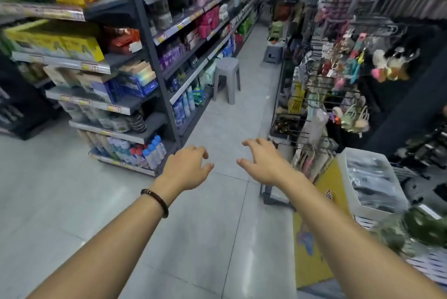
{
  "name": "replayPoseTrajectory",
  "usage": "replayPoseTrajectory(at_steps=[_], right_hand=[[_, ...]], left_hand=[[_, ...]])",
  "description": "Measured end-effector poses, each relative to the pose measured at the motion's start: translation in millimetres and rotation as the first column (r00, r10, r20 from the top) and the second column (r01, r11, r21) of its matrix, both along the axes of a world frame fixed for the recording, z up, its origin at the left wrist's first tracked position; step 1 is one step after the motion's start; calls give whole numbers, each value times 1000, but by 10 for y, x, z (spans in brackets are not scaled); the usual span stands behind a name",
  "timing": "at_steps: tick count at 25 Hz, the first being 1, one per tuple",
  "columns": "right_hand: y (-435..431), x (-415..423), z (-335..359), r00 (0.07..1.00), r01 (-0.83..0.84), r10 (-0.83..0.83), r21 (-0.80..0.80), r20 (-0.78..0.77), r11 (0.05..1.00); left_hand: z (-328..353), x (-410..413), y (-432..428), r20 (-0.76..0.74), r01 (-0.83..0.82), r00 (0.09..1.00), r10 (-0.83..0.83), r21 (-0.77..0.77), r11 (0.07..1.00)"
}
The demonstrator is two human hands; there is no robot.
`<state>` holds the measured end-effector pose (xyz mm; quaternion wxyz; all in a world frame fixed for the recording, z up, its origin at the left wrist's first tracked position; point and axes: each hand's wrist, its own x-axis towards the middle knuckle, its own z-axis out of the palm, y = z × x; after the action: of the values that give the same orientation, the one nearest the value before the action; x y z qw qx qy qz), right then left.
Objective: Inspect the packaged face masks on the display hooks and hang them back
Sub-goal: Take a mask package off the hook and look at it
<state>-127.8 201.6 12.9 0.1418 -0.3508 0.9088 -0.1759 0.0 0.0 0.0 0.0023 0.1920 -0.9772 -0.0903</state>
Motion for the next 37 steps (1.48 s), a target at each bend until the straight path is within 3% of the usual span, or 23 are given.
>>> replayPoseTrajectory(at_steps=[4,14,22,30,37], right_hand=[[-155,-398,-364,996,-35,25,116,88,993],[-860,-2317,-978,956,71,-74,22,282,997],[-2031,-3959,-1031,958,52,-58,30,283,998],[-3307,-5653,-938,967,58,-93,148,238,987],[-3771,-7234,-1000,947,156,-195,165,257,974]], left_hand=[[-217,-460,-301,102,-21,995,17,39,999],[-301,-2492,-945,140,-27,990,22,33,999],[-493,-3961,-2060,139,-74,988,65,63,995],[-603,-5847,-3568,122,21,992,-40,157,987],[-562,-7718,-4341,171,115,974,-146,175,978]])
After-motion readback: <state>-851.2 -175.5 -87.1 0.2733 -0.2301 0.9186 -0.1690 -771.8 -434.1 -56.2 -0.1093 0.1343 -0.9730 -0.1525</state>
